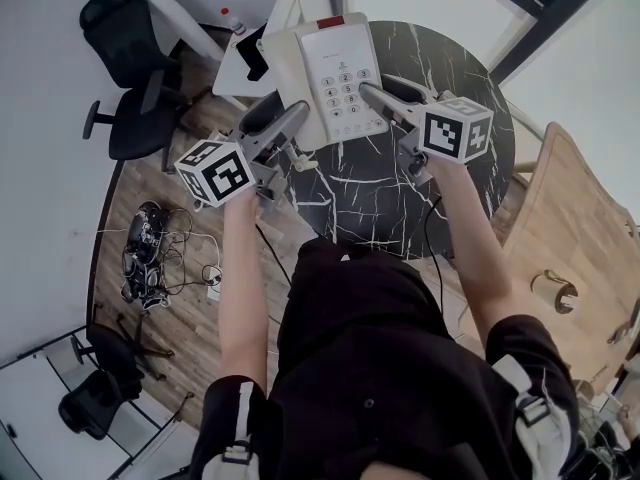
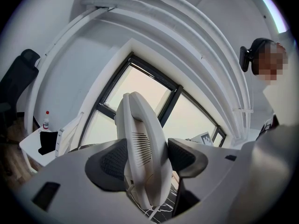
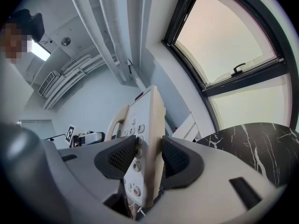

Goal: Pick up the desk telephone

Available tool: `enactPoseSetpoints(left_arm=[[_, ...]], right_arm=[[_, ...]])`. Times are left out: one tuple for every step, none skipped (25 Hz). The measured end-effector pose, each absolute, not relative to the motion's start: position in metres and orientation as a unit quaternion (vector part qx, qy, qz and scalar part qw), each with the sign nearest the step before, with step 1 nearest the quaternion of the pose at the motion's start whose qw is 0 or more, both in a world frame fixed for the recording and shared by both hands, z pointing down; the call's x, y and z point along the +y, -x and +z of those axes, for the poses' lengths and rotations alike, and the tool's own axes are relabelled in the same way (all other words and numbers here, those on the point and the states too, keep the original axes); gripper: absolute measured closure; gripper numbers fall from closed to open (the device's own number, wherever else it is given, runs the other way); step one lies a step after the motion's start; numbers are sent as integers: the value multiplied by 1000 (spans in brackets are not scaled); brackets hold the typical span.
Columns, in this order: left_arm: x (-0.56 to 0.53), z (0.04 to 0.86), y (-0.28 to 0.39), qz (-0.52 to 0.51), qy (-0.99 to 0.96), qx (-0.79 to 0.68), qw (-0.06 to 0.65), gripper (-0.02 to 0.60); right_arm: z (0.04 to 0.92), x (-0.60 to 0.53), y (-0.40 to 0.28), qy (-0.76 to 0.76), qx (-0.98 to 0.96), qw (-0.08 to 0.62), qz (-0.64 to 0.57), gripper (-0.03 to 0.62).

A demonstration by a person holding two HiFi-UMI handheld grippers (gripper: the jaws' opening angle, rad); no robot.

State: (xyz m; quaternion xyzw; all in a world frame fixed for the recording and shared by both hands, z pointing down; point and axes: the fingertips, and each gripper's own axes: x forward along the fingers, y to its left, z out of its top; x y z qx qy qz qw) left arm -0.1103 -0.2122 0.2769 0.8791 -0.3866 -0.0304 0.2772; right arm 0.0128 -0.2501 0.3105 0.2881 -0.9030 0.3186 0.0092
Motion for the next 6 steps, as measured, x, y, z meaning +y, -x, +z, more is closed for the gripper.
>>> enactPoseSetpoints(left_arm=[[-211,279,110,-29,-879,-386,278,296],[-211,281,110,-29,-879,-385,280,296],[-210,284,110,-28,-879,-384,281,296],[-210,286,110,-27,-879,-384,282,296],[-210,288,110,-27,-879,-383,283,296],[-209,290,110,-27,-879,-383,284,296]], right_arm=[[312,-249,-13,-288,-903,10,318,402],[314,-249,-13,-289,-903,12,317,402],[316,-248,-13,-289,-903,13,317,402],[318,-248,-13,-289,-903,14,317,404],[320,-247,-13,-289,-903,14,317,404],[322,-247,-13,-289,-903,15,318,404]])
